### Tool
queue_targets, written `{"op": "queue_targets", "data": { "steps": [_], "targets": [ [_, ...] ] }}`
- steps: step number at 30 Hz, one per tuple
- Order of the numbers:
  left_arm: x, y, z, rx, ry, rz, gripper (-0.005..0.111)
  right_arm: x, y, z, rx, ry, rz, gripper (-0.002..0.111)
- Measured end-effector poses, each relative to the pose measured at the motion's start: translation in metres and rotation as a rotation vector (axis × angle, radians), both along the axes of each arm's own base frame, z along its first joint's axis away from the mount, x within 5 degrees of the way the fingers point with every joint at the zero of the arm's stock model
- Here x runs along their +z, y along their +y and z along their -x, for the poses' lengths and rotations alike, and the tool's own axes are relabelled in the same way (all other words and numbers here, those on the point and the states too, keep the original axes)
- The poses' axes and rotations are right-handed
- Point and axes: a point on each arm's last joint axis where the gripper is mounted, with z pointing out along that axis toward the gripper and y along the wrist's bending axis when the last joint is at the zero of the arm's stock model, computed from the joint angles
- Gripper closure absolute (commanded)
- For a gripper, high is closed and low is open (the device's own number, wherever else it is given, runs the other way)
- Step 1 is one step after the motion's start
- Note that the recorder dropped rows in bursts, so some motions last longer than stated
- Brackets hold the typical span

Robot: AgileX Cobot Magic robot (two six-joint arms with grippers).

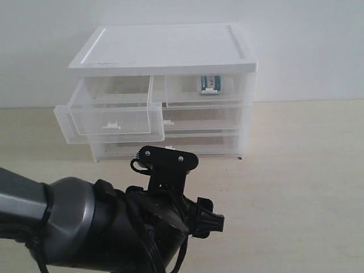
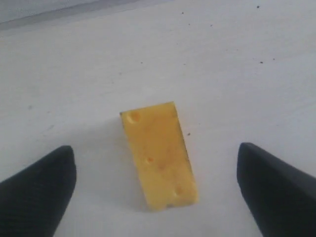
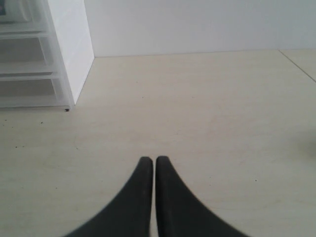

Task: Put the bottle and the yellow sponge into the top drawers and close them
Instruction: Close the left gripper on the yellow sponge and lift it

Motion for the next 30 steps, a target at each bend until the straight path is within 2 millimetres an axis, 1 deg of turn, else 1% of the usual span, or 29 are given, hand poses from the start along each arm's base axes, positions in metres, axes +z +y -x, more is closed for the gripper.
{"op": "queue_targets", "data": {
  "steps": [5, 11, 18, 22, 25, 30],
  "targets": [
    [-0.001, 0.007, -0.009, 0.023, -0.003, -0.005, 0.025, 0.0, 0.0, 0.0, 0.0, 0.0, 0.0, 0.108],
    [-0.001, 0.007, -0.011, 0.008, -0.015, -0.013, 0.025, 0.0, 0.0, 0.0, 0.0, 0.0, 0.0, 0.108],
    [-0.015, 0.003, -0.013, 0.0, 0.0, -0.044, 0.025, 0.0, 0.0, 0.0, 0.0, 0.0, 0.0, 0.108],
    [-0.019, -0.002, -0.016, -0.001, -0.001, -0.045, 0.026, 0.0, 0.0, 0.0, 0.0, 0.0, 0.0, 0.108],
    [-0.019, -0.005, -0.017, -0.003, -0.006, -0.039, 0.03, 0.0, 0.0, 0.0, 0.0, 0.0, 0.0, 0.108],
    [-0.018, -0.006, -0.018, -0.003, -0.008, -0.036, 0.047, 0.0, 0.0, 0.0, 0.0, 0.0, 0.0, 0.108]
  ]
}}
